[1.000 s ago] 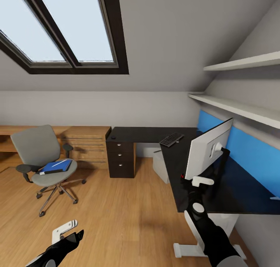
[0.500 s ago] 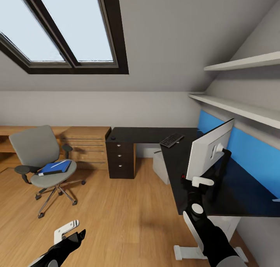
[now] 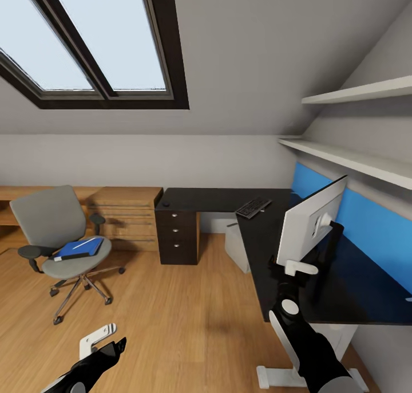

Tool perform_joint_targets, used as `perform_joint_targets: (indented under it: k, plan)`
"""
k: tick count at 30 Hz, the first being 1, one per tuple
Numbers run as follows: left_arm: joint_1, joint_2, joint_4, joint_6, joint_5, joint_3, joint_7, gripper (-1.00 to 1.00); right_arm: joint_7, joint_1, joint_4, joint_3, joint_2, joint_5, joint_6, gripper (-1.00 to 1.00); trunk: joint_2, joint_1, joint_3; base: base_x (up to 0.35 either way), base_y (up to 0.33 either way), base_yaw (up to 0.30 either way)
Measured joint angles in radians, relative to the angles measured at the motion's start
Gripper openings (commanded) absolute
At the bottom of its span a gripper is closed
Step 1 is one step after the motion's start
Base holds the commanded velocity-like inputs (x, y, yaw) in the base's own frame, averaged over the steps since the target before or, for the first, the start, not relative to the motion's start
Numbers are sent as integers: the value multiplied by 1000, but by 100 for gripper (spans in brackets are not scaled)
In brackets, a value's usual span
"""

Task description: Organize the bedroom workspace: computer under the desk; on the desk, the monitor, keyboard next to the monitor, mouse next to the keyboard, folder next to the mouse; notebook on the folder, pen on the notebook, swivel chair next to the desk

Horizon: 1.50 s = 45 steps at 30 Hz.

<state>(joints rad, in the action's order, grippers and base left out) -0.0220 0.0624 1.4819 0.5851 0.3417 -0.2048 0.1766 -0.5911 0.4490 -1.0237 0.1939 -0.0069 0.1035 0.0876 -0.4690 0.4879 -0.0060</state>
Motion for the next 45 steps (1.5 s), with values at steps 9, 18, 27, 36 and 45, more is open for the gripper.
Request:
perform_joint_targets:
  k: [9, 18, 27, 36, 45]
  plan:
    - [0, 0, -13, 0, -1, 0, 0, 100, -91, 0, 0, 1, 3, 0, 2, 100, 0, 0, 0, 69, 0, 0]
    - [0, 0, -14, 0, -1, 0, 0, 100, -91, 0, 0, -3, 1, -1, 4, 100, 0, 0, 0, 114, 0, 0]
    - [0, 0, -14, 0, -1, 0, 0, 100, -91, 0, 1, -4, 0, -1, 26, 100, 0, 0, 0, 99, 0, 0]
    - [0, 0, -14, 0, -1, 0, 0, 100, -90, 0, 1, -7, -1, -1, 31, 100, 0, 0, 0, 91, -2, 0]
    - [0, 0, -14, 0, -1, 0, 0, 100, -90, 0, 1, -7, -2, 0, 31, 100, 0, 0, 0, 178, -30, 0]
